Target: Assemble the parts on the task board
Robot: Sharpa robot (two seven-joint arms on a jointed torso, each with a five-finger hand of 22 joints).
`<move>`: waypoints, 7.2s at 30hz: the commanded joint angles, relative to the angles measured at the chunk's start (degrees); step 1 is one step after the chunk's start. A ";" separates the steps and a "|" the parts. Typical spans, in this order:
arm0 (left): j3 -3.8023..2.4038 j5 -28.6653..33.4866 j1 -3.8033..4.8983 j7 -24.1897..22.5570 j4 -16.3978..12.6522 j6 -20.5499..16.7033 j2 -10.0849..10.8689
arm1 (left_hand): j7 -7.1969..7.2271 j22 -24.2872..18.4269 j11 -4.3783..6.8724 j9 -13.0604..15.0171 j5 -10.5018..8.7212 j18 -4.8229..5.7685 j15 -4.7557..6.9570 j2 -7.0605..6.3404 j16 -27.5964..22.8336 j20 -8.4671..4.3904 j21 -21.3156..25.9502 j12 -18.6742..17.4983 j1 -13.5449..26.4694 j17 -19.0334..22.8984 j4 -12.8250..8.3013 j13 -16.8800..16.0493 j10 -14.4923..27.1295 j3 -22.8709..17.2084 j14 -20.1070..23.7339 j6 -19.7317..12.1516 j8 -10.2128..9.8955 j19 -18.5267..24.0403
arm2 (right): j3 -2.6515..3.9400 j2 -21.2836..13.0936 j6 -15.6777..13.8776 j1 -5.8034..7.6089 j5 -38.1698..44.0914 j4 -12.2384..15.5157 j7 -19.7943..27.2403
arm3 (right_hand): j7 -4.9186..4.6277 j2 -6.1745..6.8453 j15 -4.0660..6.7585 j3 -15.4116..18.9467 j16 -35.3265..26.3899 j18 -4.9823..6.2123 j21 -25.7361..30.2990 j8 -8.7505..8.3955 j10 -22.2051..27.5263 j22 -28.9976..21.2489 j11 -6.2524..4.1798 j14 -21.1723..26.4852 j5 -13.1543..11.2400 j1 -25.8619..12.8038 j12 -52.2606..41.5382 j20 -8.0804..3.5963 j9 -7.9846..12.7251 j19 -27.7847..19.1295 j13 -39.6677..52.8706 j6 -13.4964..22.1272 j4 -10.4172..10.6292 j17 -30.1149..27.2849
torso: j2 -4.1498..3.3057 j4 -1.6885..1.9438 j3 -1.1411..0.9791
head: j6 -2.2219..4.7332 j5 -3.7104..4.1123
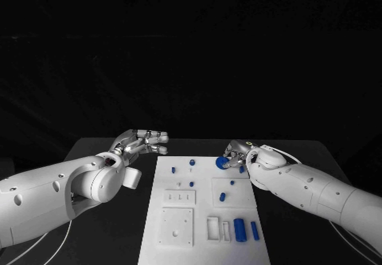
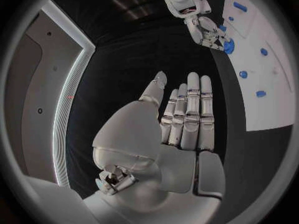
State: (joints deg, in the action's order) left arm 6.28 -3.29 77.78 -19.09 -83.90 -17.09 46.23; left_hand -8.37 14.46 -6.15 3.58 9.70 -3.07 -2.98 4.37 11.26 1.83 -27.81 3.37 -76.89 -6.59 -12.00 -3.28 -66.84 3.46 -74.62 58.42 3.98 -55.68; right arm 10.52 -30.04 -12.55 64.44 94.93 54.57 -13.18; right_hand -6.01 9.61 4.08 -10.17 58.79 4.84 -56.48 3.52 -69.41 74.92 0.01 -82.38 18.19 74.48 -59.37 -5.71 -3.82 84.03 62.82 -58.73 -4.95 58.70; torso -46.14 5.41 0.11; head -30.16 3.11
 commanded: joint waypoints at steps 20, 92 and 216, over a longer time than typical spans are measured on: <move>-0.04 -0.22 0.03 0.03 0.14 1.13 -0.38 | 0.02 -0.23 -0.11 0.07 -0.09 -0.09 -0.09 0.04 0.15 0.16 -0.38 0.04 -0.22 0.08 0.18 -0.09 0.68 0.33 0.33 -0.65 -0.20 0.23 | -1.51 0.89 2.38 -0.08 -0.40 -1.05 -0.14 | 0.01 -0.35 0.09 0.05 -0.55 -0.37 -0.51 0.07 0.47 7.21 -0.14 -0.55 3.19 -1.62 0.81 0.48 0.08 1.36 -0.35 0.21 0.73 0.27 | -0.30 0.22 0.19 | -0.38 0.16; -0.03 -0.29 0.04 0.30 -0.38 0.73 0.02 | -0.06 -0.52 -0.18 0.08 -0.09 -0.14 -0.10 -0.07 0.20 0.19 -0.50 0.06 -0.28 0.08 0.43 -0.10 0.93 0.32 0.29 -0.90 -0.15 0.17 | -2.80 2.05 -11.57 0.02 12.91 16.56 -7.36 | 2.20 0.73 1.18 -12.98 0.69 -1.25 -5.85 0.06 -2.67 8.15 -1.39 -0.93 -2.71 -2.77 -1.51 -0.60 -0.14 1.71 2.23 -10.20 -1.10 2.15 | -0.39 0.48 0.21 | 0.56 -0.26; 0.00 -0.88 -0.68 -0.53 2.95 2.93 0.32 | 0.02 -0.99 0.02 0.08 -0.04 0.06 -0.06 0.11 0.06 0.10 -0.87 0.04 -0.16 0.14 -0.32 -0.09 0.12 0.11 0.46 -0.77 -0.15 0.56 | 1.11 -14.56 -1.83 -1.89 -12.36 8.78 19.67 | -0.02 -1.14 0.01 3.19 -2.34 -0.77 -2.78 0.06 1.18 7.65 -0.14 -0.26 1.26 3.14 2.76 0.60 0.21 0.70 -2.50 0.51 -0.72 1.20 | 0.36 -1.18 -2.40 | 0.58 0.08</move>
State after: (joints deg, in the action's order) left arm 6.34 -3.84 77.14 -18.60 -80.95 -15.53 46.68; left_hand -8.58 13.52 -6.27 3.57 9.70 -3.07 -2.98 4.37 11.26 2.04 -28.48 3.36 -76.89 -6.52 -11.87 -3.32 -67.16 3.59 -74.62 57.81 3.98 -55.47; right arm 11.60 -44.78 -16.65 62.69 83.13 63.81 3.59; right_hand -6.06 8.53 4.40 -7.13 56.79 4.37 -59.53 3.68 -68.57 74.94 -0.20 -82.89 19.14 77.17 -56.90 -5.41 -3.65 83.93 60.36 -58.67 -5.62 59.99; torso -45.76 4.14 -2.17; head -29.51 3.09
